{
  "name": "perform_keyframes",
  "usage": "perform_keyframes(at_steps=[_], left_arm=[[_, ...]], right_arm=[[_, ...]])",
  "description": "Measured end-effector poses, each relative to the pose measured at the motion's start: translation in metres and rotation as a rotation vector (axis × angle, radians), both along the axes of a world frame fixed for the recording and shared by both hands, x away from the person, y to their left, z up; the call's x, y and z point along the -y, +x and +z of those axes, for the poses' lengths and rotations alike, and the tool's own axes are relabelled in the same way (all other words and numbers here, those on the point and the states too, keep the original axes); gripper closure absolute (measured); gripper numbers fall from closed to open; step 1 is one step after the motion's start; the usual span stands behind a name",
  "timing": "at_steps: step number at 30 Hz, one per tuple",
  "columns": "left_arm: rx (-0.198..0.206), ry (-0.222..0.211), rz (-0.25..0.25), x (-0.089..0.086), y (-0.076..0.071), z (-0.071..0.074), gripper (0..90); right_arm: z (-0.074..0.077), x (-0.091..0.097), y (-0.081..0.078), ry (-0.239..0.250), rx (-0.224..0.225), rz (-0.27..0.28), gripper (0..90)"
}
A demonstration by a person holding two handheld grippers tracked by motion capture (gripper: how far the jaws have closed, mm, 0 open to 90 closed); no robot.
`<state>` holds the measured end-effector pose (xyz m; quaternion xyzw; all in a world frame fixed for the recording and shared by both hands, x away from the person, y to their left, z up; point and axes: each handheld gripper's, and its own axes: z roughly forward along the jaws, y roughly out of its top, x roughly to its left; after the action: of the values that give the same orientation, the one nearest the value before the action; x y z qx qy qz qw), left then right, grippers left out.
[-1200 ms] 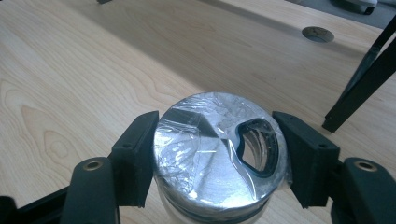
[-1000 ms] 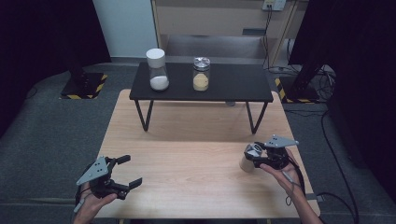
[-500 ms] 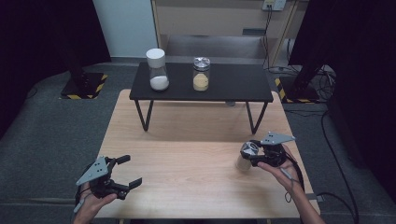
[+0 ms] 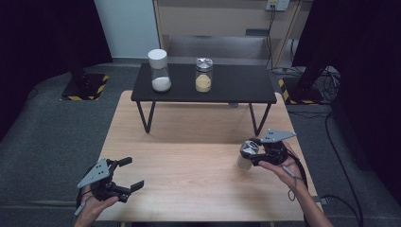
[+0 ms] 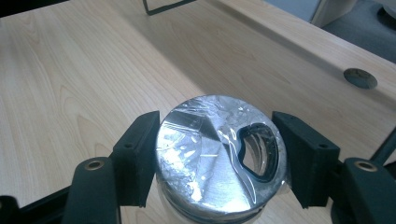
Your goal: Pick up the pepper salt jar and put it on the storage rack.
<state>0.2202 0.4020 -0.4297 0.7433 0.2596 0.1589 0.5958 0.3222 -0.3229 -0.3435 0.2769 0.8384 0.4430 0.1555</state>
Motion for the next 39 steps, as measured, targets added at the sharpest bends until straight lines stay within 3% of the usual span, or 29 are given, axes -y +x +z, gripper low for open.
perform_keyframes(at_steps=[11,20,39], left_arm=[[0.001,0.002,-0.003,0.0,0.0,0.0,2.0],[0.001,0.002,-0.005,0.0,0.0,0.0,2.0],[0.002,0.002,-0.006,0.0,0.0,0.0,2.0]], right_arm=[[0.026,-0.012,0.012,-0.006,-0.018,0.045,35.7],[0.045,-0.018,0.02,-0.001,-0.032,0.049,35.7],[0.111,-0.033,0.034,-0.029,-0.043,0.06,35.7]])
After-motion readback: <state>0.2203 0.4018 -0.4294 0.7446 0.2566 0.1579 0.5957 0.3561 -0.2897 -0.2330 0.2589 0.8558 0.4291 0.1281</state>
